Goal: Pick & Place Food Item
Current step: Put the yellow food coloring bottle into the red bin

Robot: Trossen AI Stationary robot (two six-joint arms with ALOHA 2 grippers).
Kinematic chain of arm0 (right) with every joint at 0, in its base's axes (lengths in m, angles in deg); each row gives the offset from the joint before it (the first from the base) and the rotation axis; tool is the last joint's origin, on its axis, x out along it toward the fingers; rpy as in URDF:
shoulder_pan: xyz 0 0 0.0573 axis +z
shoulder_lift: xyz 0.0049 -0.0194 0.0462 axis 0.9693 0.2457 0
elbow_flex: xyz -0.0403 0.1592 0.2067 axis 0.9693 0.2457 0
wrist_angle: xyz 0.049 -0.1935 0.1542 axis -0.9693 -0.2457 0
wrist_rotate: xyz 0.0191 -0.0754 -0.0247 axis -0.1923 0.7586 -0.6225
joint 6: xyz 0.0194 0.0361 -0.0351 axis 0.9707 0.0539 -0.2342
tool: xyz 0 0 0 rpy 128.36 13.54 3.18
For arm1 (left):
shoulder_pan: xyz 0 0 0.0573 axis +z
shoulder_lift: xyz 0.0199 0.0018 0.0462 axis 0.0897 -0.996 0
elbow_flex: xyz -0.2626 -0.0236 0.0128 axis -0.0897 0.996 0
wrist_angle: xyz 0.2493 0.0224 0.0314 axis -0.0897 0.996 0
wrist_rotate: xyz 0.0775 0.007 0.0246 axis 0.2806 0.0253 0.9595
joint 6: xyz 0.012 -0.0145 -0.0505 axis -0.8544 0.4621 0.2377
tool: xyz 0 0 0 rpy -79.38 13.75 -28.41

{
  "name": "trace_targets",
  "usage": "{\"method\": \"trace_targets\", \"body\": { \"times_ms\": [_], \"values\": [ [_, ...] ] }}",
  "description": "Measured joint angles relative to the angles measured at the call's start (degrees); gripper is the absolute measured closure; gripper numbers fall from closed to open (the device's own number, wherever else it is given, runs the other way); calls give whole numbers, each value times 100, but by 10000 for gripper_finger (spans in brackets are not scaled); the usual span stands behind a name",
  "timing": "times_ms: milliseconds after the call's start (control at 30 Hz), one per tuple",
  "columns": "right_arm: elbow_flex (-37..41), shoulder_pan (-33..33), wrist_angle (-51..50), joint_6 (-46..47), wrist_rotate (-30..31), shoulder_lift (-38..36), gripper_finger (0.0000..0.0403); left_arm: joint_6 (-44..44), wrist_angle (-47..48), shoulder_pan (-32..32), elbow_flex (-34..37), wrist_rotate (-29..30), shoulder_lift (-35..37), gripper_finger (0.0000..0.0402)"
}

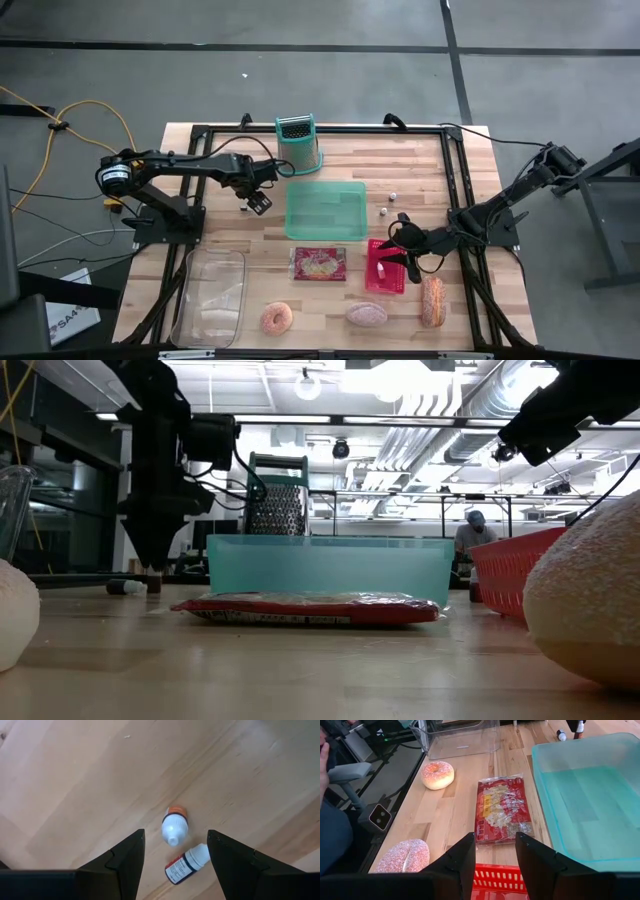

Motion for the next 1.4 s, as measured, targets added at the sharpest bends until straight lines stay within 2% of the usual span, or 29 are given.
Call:
{"method": "trace_targets", "body": {
  "times_ms": [700, 1400],
  "values": [
    [2, -1, 0, 0, 1, 2, 275, -130, -231, 20, 19, 36, -177, 201],
    [2, 1, 0, 0, -1, 2, 275, -37, -180, 17, 21, 34, -177, 296]
  ]
}}
